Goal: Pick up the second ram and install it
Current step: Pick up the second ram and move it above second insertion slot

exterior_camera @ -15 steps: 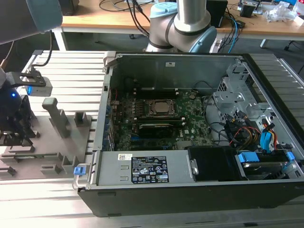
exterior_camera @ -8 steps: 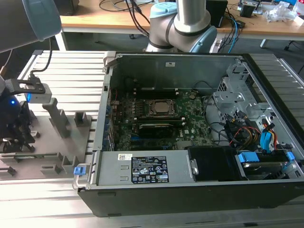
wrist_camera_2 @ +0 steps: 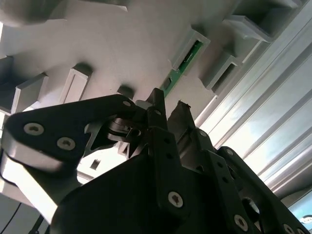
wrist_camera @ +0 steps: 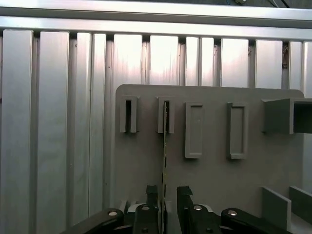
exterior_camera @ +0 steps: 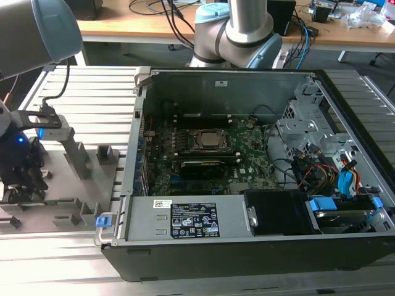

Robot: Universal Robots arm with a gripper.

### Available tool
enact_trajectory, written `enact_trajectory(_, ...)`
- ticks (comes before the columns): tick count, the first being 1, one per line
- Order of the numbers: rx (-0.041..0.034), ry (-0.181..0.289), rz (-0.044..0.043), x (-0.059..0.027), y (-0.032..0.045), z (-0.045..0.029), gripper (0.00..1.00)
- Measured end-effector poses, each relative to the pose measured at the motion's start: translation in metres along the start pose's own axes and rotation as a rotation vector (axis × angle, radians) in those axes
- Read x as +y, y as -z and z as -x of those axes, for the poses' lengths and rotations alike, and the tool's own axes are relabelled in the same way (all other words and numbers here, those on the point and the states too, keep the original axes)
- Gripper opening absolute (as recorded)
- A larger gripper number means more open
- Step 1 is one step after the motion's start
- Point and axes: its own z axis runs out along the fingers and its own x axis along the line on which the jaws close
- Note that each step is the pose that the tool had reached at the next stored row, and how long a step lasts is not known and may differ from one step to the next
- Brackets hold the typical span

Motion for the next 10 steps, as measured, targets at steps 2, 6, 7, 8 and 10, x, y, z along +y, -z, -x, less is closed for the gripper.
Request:
enact_trajectory(2, 0.0001, 0.000, 0.0001, 0.0000, -0.0039, -0.0004, 0.30)
enact_trajectory(6, -0.0001, 0.000, -0.0001, 0.0020, -0.0134, -0.0022, 0.30)
enact_trajectory(7, 0.0001, 0.001, 0.0001, 0.0039, -0.0153, -0.0021, 0.30)
enact_trajectory(8, 0.0001, 0.005, 0.0002, 0.0074, -0.0180, -0.0003, 0.30)
enact_trajectory(10, 0.0000, 0.007, 0.0001, 0.0101, -0.0204, 0.0004, 0.30)
